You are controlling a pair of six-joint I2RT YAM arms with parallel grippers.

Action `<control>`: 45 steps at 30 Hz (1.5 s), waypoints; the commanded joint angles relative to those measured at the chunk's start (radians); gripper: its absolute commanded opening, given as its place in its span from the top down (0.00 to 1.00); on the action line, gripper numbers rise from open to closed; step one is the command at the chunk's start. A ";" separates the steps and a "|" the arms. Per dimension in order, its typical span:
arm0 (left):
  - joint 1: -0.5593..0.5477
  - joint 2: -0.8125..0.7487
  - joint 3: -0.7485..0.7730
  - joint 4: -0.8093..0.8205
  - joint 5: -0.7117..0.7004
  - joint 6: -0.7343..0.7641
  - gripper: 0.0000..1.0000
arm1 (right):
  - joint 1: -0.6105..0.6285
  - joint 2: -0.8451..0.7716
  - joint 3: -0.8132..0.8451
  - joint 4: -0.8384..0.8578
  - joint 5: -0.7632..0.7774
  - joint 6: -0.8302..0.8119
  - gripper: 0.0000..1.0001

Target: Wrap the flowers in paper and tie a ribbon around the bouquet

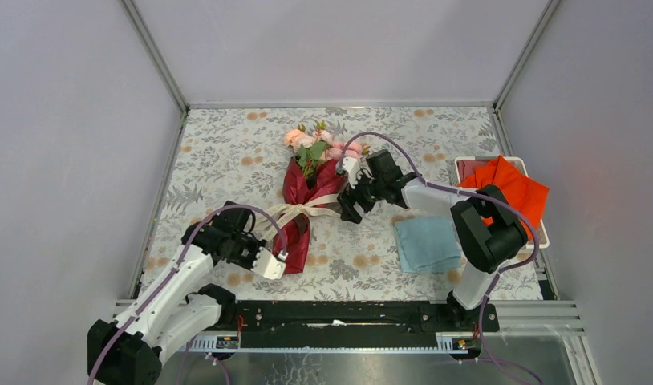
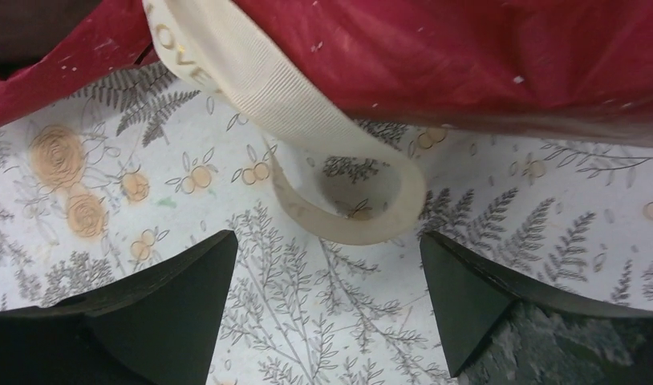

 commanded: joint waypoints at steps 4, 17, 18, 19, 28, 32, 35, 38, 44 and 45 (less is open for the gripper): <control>0.123 0.069 -0.058 -0.019 -0.047 0.096 1.00 | 0.005 -0.043 -0.027 0.123 -0.011 -0.045 0.06; 0.252 0.155 -0.086 -0.050 0.027 0.251 1.00 | 0.084 0.087 -0.009 0.274 -0.032 0.013 0.04; 0.252 0.157 -0.088 -0.050 0.021 0.247 1.00 | 0.087 0.098 -0.003 0.276 -0.042 0.018 0.04; 0.252 0.157 -0.089 -0.050 0.015 0.239 0.90 | 0.092 0.104 0.000 0.271 -0.042 0.019 0.04; 0.476 0.218 0.030 0.133 0.102 0.180 0.24 | 0.141 0.092 -0.086 0.343 -0.054 0.041 0.04; 0.481 0.245 0.011 0.405 0.220 -0.012 0.02 | 0.158 0.114 -0.094 0.418 -0.009 0.081 0.06; 0.433 0.285 -0.013 0.572 0.228 -0.156 0.02 | 0.171 0.115 -0.113 0.470 0.039 0.104 0.10; 0.396 0.324 -0.063 0.733 0.169 -0.208 0.02 | 0.172 0.099 -0.132 0.483 0.055 0.117 0.19; 0.328 0.378 -0.155 0.824 0.123 -0.117 0.03 | 0.179 0.085 -0.154 0.482 0.041 0.126 0.53; 0.323 0.380 -0.168 0.833 0.121 -0.097 0.08 | 0.179 0.083 -0.151 0.477 0.037 0.129 0.60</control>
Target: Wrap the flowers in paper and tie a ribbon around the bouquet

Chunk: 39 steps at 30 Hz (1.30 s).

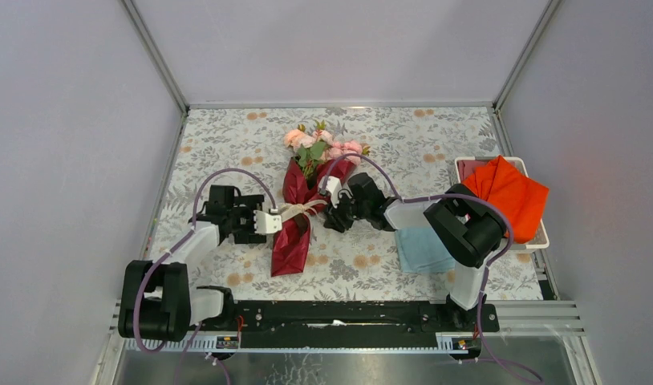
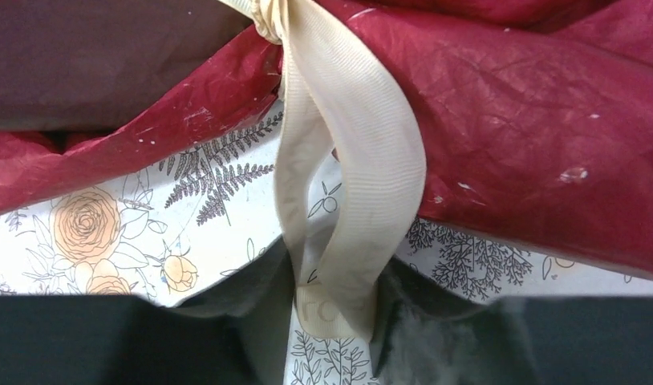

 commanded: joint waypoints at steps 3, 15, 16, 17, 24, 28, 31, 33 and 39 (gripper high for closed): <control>-0.033 0.026 -0.100 0.156 -0.026 0.092 0.37 | 0.015 -0.038 0.009 -0.025 -0.013 0.021 0.80; 0.020 -0.073 -0.131 0.089 -0.098 0.372 1.00 | -0.024 -0.089 0.211 -0.336 0.091 0.037 1.00; 0.020 -0.094 -0.142 0.071 -0.096 0.397 1.00 | -0.039 -0.085 0.236 -0.354 0.095 0.053 1.00; 0.019 -0.109 -0.156 0.058 -0.097 0.414 1.00 | -0.053 -0.078 0.260 -0.371 0.100 0.065 1.00; 0.023 -0.107 -0.212 0.020 -0.230 0.483 1.00 | -0.113 -0.010 0.359 -0.510 0.140 0.080 1.00; 0.083 -0.086 -0.275 0.036 -0.271 0.602 1.00 | -0.162 0.006 0.343 -0.510 0.129 0.116 1.00; 0.093 -0.086 -0.306 0.044 -0.276 0.659 1.00 | -0.163 0.037 0.336 -0.520 0.109 0.111 1.00; 0.101 -0.073 -0.306 0.064 -0.267 0.662 1.00 | -0.162 0.049 0.324 -0.522 0.109 0.113 1.00; 0.173 -0.038 -0.306 0.090 -0.287 0.752 1.00 | -0.180 0.063 0.280 -0.505 0.107 0.120 1.00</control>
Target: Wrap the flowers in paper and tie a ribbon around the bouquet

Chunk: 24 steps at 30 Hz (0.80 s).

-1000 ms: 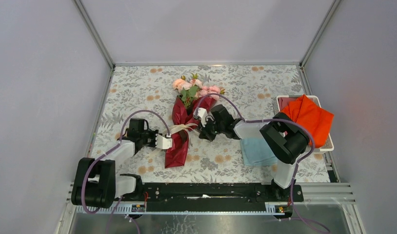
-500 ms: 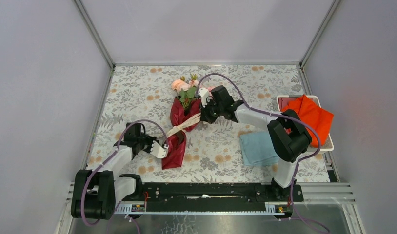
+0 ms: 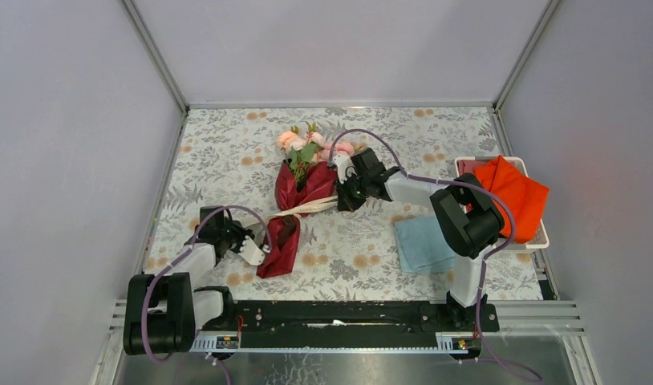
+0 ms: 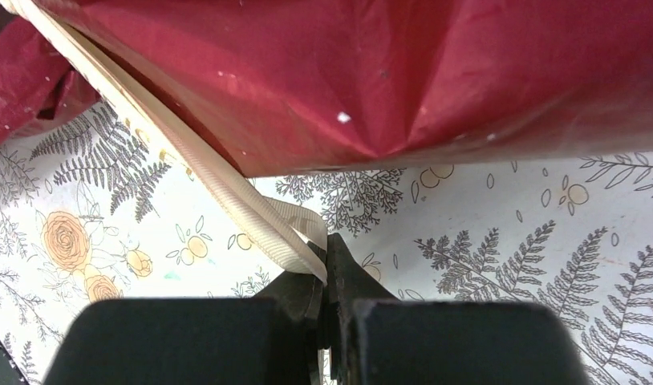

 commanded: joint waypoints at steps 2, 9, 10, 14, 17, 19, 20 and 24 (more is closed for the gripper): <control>0.074 0.037 -0.054 -0.130 -0.134 0.115 1.00 | -0.071 0.016 -0.030 -0.002 0.039 0.020 1.00; 0.078 0.034 -0.052 -0.135 -0.123 0.108 1.00 | -0.079 0.024 -0.038 -0.006 0.031 0.009 1.00; 0.078 0.033 -0.052 -0.136 -0.123 0.106 1.00 | -0.079 0.022 -0.039 -0.005 0.034 0.009 1.00; 0.070 -0.037 -0.042 -0.195 -0.030 0.117 1.00 | -0.072 -0.007 -0.046 -0.014 -0.006 -0.020 0.83; 0.046 -0.128 -0.001 -0.306 0.086 0.081 0.80 | -0.072 -0.088 -0.079 -0.024 -0.091 -0.054 0.49; 0.044 -0.166 0.023 -0.379 0.128 0.062 0.39 | -0.073 -0.176 -0.110 -0.024 -0.122 -0.068 0.09; 0.045 -0.180 0.033 -0.410 0.138 0.047 0.25 | -0.077 -0.218 -0.130 -0.020 -0.130 -0.070 0.01; 0.044 -0.238 0.092 -0.528 0.186 -0.032 0.04 | -0.119 -0.391 -0.200 0.003 -0.176 -0.026 0.00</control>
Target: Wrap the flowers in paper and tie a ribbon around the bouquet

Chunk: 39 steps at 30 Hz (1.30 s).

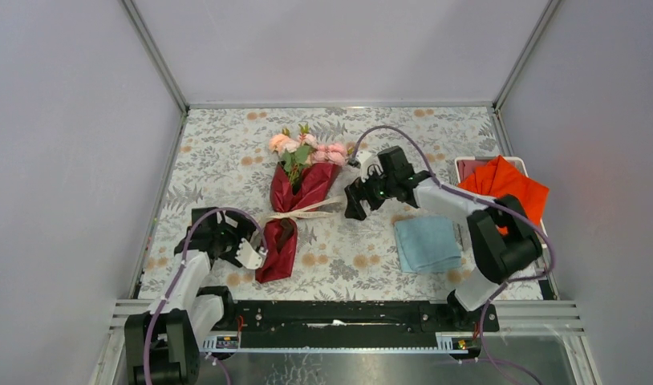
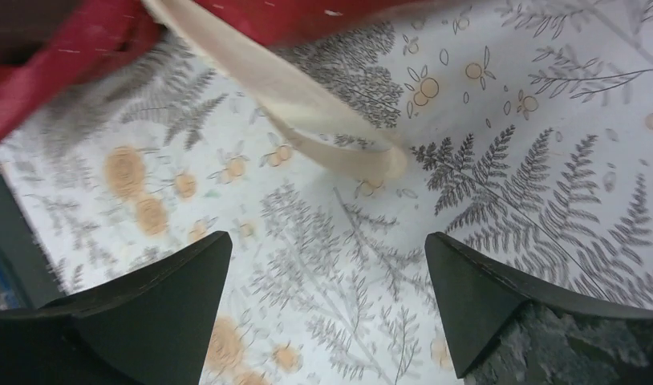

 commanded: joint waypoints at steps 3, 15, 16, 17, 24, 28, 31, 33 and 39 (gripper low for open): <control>-0.004 -0.093 0.096 -0.349 0.168 -0.109 0.04 | -0.070 -0.313 -0.103 0.070 -0.047 0.067 0.00; -0.449 -0.123 0.073 -0.276 0.156 -0.517 0.61 | -0.100 -0.548 -0.209 0.205 0.096 0.171 0.00; -0.490 -0.095 0.066 -0.218 0.136 -0.548 0.61 | -0.100 -0.557 -0.211 0.204 0.097 0.174 0.00; -0.526 -0.069 0.064 -0.155 0.132 -0.574 0.61 | -0.101 -0.569 -0.215 0.205 0.100 0.177 0.00; -0.773 -0.028 0.057 0.184 0.112 -0.742 0.53 | -0.103 -0.655 -0.260 0.183 0.260 0.232 0.00; -0.725 -0.117 0.095 0.052 0.036 -0.824 0.39 | -0.145 -0.729 -0.324 0.141 0.464 0.250 0.00; -0.629 -0.213 0.143 0.069 0.044 -1.093 0.28 | -0.185 -0.777 -0.383 0.149 0.590 0.270 0.00; -0.529 -0.262 0.144 0.201 0.011 -1.369 0.18 | -0.186 -0.794 -0.424 0.189 0.661 0.254 0.00; -0.168 -0.343 0.016 0.563 -0.262 -2.114 0.02 | -0.186 -0.806 -0.531 0.303 0.900 0.402 0.00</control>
